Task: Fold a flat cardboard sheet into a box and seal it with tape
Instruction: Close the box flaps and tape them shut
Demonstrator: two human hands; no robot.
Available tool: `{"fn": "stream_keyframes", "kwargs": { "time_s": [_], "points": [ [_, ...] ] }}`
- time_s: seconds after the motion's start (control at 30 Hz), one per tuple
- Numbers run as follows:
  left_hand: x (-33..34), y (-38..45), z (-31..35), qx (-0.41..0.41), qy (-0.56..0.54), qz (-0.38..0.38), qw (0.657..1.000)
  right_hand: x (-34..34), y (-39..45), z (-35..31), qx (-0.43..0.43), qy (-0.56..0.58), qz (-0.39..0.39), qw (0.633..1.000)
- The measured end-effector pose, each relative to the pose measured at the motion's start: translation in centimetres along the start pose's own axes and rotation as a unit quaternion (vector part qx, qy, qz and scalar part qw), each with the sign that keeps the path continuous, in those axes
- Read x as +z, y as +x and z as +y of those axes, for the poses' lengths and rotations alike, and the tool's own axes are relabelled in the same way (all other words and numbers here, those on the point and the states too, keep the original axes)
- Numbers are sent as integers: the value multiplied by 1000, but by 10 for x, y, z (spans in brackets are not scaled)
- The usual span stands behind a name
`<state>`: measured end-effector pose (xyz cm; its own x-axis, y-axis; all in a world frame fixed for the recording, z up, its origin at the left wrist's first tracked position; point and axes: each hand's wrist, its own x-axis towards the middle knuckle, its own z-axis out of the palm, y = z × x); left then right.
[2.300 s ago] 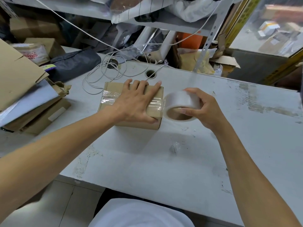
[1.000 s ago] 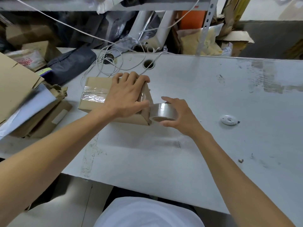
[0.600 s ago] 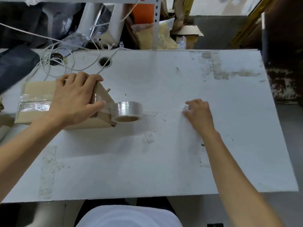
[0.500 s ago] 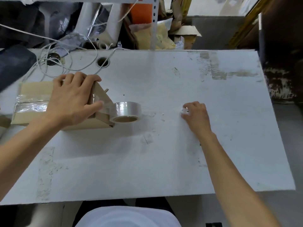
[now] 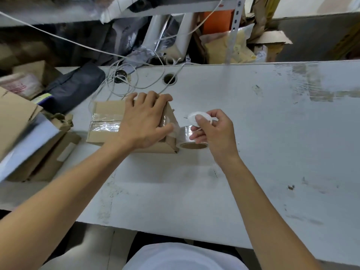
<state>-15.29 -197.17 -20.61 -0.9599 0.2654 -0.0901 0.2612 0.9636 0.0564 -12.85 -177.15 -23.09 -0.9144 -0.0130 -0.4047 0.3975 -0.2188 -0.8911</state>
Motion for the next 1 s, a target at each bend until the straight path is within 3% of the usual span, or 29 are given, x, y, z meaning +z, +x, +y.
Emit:
{"fn": "stream_keyframes", "kwargs": {
  "time_s": [0.43,0.87,1.0],
  "points": [
    [-2,0,2,3,-11,8,1000,22,-1,23,-24,-57,16,998],
    [0,1,2,-3,-5,3,1000,-4,-3,29,-36,-133,-124,983],
    [0,1,1,-2,-9,6,1000,-17,-2,26,-34,-100,-89,990]
  ]
}}
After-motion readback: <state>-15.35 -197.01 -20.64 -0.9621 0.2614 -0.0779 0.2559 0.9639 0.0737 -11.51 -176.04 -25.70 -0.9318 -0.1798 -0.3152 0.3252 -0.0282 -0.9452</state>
